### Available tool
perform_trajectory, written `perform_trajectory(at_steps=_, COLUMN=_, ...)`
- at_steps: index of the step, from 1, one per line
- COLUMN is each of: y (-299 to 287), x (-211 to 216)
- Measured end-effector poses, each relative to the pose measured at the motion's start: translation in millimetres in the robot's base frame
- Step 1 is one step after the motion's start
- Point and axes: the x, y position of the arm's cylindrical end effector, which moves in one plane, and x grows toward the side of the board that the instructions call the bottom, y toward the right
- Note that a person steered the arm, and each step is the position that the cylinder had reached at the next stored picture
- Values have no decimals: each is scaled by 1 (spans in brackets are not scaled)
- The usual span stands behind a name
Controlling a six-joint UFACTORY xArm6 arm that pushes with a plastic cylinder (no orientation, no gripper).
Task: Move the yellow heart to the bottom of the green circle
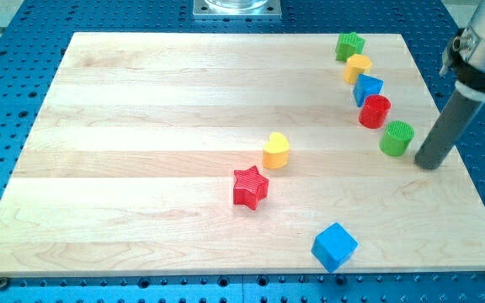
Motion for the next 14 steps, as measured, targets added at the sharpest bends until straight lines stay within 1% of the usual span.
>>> perform_trajectory(at_steps=1, y=-45, x=-1)
perform_trajectory(at_steps=2, y=-47, x=30)
perform_trajectory(at_steps=3, y=-126, x=25)
perform_trajectory(at_steps=4, y=-161, x=-47)
perform_trajectory(at_steps=5, y=-259, x=-54)
perform_trajectory(at_steps=6, y=-264, x=-19)
perform_trajectory(at_steps=7, y=-188, x=-8)
perform_trajectory(at_steps=8, y=-128, x=-12)
perform_trajectory(at_steps=9, y=-202, x=-10)
perform_trajectory(at_steps=10, y=-220, x=10)
perform_trajectory(at_steps=11, y=-212, x=29)
perform_trajectory(at_steps=12, y=-148, x=20)
perform_trajectory(at_steps=14, y=-130, x=23)
